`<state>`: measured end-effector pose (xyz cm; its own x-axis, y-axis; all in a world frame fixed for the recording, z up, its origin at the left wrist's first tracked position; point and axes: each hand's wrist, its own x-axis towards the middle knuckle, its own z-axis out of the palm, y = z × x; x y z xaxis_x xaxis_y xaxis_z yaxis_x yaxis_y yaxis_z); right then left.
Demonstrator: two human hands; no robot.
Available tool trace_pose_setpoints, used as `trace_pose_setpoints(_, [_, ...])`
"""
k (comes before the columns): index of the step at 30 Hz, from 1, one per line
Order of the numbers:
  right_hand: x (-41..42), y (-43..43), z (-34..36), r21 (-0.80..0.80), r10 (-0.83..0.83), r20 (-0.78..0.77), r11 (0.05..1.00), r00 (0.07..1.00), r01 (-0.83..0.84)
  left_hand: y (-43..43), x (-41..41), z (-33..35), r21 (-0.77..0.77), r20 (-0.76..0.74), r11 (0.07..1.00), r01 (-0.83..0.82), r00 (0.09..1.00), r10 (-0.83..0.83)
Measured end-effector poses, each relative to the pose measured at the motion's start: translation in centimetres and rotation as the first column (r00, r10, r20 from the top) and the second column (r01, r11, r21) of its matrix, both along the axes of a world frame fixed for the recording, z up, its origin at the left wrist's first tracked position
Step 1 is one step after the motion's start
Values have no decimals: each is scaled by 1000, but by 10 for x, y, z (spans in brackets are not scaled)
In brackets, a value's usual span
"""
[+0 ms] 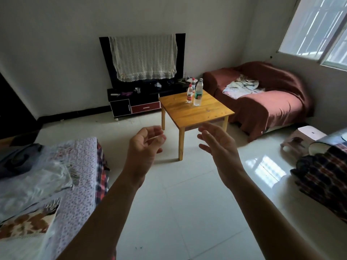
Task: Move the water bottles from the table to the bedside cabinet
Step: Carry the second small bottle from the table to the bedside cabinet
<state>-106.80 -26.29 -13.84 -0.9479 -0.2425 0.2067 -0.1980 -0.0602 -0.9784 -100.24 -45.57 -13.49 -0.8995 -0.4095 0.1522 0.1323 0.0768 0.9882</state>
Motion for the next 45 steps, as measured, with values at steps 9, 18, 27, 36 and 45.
trace_pose_setpoints(9, [-170,0,13,-49,30,-8,998,1000,-30,7,-162,21,-27,-8,1000,-1,1000,1])
trace_pose_setpoints(18, [-289,-30,7,-32,21,31,999,999,-20,-30,-284,14,-14,7,1000,-16,1000,16])
trace_pose_setpoints(27, [-424,-107,9,-5,-10,19,1000,1000,10,-111,-426,2,27,-26,999,25,999,-25])
trace_pose_setpoints(36, [-544,-181,5,9,-35,35,999,999,35,-183,-555,-1,16,-23,998,55,998,-55])
trace_pose_setpoints(45, [-683,-220,-23,-12,-6,33,1000,999,6,-226,-683,-16,-26,16,999,46,999,-46])
